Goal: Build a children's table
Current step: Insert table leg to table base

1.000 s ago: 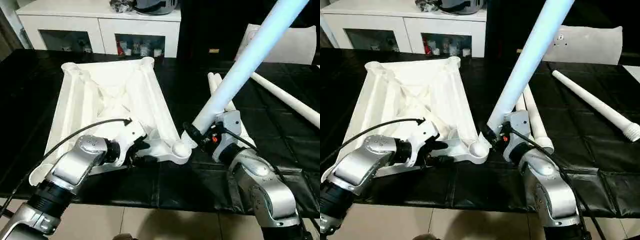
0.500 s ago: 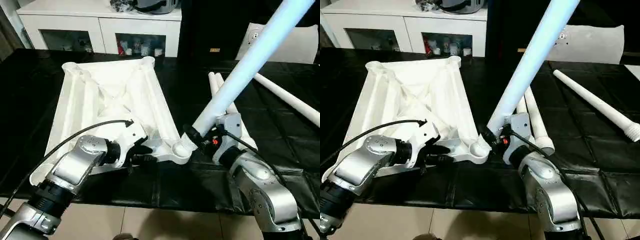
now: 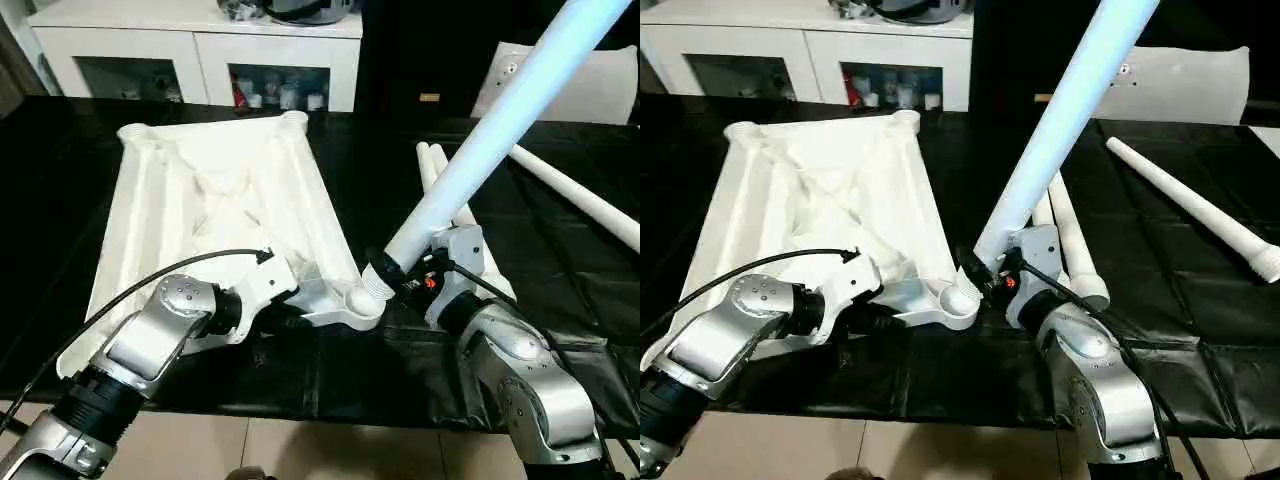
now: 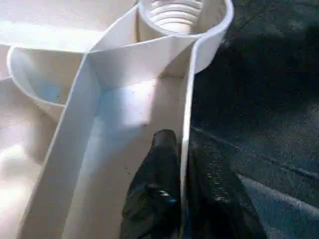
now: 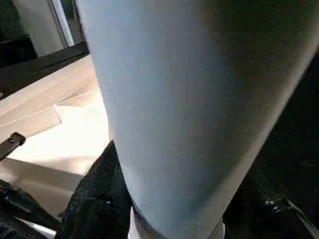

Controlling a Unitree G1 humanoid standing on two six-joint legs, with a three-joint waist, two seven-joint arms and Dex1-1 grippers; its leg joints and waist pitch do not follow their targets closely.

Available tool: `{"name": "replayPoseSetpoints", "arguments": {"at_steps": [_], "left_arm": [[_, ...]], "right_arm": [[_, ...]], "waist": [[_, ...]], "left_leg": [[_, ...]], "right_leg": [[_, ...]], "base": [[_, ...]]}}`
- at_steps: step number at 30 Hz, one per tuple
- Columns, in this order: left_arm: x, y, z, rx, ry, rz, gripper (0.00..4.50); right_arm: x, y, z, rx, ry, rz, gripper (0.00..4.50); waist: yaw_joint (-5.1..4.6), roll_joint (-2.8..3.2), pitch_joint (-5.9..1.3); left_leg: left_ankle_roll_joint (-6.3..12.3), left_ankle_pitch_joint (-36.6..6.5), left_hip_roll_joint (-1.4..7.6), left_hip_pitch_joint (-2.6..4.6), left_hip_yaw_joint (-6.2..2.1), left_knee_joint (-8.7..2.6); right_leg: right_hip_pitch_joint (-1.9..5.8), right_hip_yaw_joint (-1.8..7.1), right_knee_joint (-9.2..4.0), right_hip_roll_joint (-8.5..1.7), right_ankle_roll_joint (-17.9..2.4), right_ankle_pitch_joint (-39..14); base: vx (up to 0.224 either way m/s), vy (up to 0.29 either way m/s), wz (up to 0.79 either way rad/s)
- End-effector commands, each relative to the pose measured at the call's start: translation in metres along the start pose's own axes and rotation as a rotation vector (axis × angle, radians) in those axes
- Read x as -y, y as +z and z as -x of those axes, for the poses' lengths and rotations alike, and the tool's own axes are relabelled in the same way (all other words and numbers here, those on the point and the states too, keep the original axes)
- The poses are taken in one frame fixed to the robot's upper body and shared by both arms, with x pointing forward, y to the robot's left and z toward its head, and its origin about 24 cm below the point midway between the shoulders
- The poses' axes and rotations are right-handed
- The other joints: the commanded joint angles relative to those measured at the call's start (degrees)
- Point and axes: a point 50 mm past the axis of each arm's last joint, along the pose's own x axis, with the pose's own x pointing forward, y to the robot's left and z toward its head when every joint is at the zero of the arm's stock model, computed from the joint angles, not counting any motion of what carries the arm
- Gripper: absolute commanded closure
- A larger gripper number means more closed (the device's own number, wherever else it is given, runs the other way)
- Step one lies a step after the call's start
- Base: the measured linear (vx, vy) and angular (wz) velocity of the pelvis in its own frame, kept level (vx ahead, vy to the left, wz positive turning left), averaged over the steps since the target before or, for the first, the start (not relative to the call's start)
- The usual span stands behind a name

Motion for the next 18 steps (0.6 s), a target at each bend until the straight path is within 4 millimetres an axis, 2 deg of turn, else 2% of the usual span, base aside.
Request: {"name": "replayPoseSetpoints", "arguments": {"at_steps": [1, 2, 3, 6, 7, 10, 13, 15, 16, 18], "left_arm": [[-0.001, 0.002, 0.003, 0.013, 0.017, -0.02, 4.46], [0.0, 0.003, 0.003, 0.025, 0.007, -0.033, 4.48], [0.001, 0.004, 0.003, 0.034, -0.003, -0.047, 4.5], [0.002, 0.003, 0.005, 0.029, 0.01, -0.071, 4.5], [0.002, 0.001, 0.006, 0.019, 0.015, -0.072, 4.5], [0.001, -0.005, 0.01, 0.017, 0.017, -0.08, 4.5], [-0.006, -0.002, 0.013, 0.045, 0.017, -0.073, 4.5], [-0.008, 0.0, 0.014, 0.059, 0.017, -0.081, 4.5], [-0.009, 0.001, 0.014, 0.07, 0.015, -0.084, 4.5], [-0.009, 0.002, 0.015, 0.082, 0.009, -0.098, 4.5]], "right_arm": [[-0.002, 0.006, -0.003, 0.024, 0.026, 0.021, 2.57], [-0.002, 0.006, -0.004, 0.021, 0.035, 0.023, 2.57], [-0.004, 0.005, -0.005, 0.018, 0.052, 0.024, 2.57], [-0.007, 0.006, -0.008, 0.015, 0.101, 0.022, 2.57], [-0.008, 0.007, -0.009, 0.017, 0.119, 0.014, 2.57], [-0.01, 0.01, -0.013, 0.004, 0.192, 0.006, 2.57], [-0.008, 0.01, -0.015, -0.011, 0.249, -0.006, 2.57], [-0.008, 0.008, -0.016, -0.03, 0.271, 0.007, 2.57], [-0.008, 0.006, -0.017, -0.051, 0.288, 0.019, 2.57], [-0.006, 0.003, -0.018, -0.073, 0.3, 0.038, 2.57]], "waist": [[0.07, 0.19, -3.22], [0.04, 0.16, -3.26], [0.06, 0.52, -3.34], [-0.04, 0.35, -3.31], [-0.03, 0.65, -3.3], [-0.07, 0.66, -3.23], [-0.08, 0.36, -3.28], [0.01, 0.45, -3.3], [-0.04, 0.13, -3.24], [0.05, 0.22, -3.18]], "left_leg": [[1.94, -0.73, 4.77, -0.27, -1.51, -4.36], [2.08, -0.52, 4.73, -0.32, -1.49, -4.32], [2.35, -0.02, 4.7, -0.3, -1.5, -4.2], [2.96, 0.12, 4.69, -0.34, -1.41, -4.17], [2.9, -0.33, 4.74, -0.34, -1.49, -4.17], [2.81, -1.54, 4.88, -0.25, -1.52, -4.26], [2.78, -1.25, 4.86, -0.16, -1.36, -4.22], [2.8, -1.27, 4.8, -0.16, -1.34, -4.16], [2.83, -1.53, 4.82, -0.22, -1.29, -4.24], [2.5, -2.07, 4.82, -0.23, -1.21, -4.24]], "right_leg": [[3.01, 3.33, -3.48, -5.8, -13.08, 4.82], [3.08, 3.34, -3.45, -5.81, -13.15, 5.2], [3.02, 3.31, -3.33, -5.79, -13.26, 6.01], [3.0, 3.22, -3.35, -5.65, -13.77, 6.92], [3.04, 3.22, -3.29, -5.74, -14.0, 6.68], [3.0, 3.19, -3.4, -5.69, -14.24, 5.66], [3.0, 3.2, -3.31, -5.64, -14.62, 6.02], [2.96, 3.17, -3.31, -5.68, -14.84, 5.75], [3.02, 3.2, -3.43, -5.71, -14.83, 5.29], [3.03, 3.25, -3.56, -5.82, -14.57, 3.69]], "base": [[0.0, 0.0, 0.0], [0.0, 0.0, 0.0], [0.0, 0.0, 0.0], [0.0, 0.0, 0.0], [0.0, 0.0, 0.0], [0.0, 0.0, 0.0], [0.0, 0.0, 0.0], [0.0, 0.0, 0.0], [0.0, 0.0, 0.0], [0.0, 0.0, 0.0]]}}
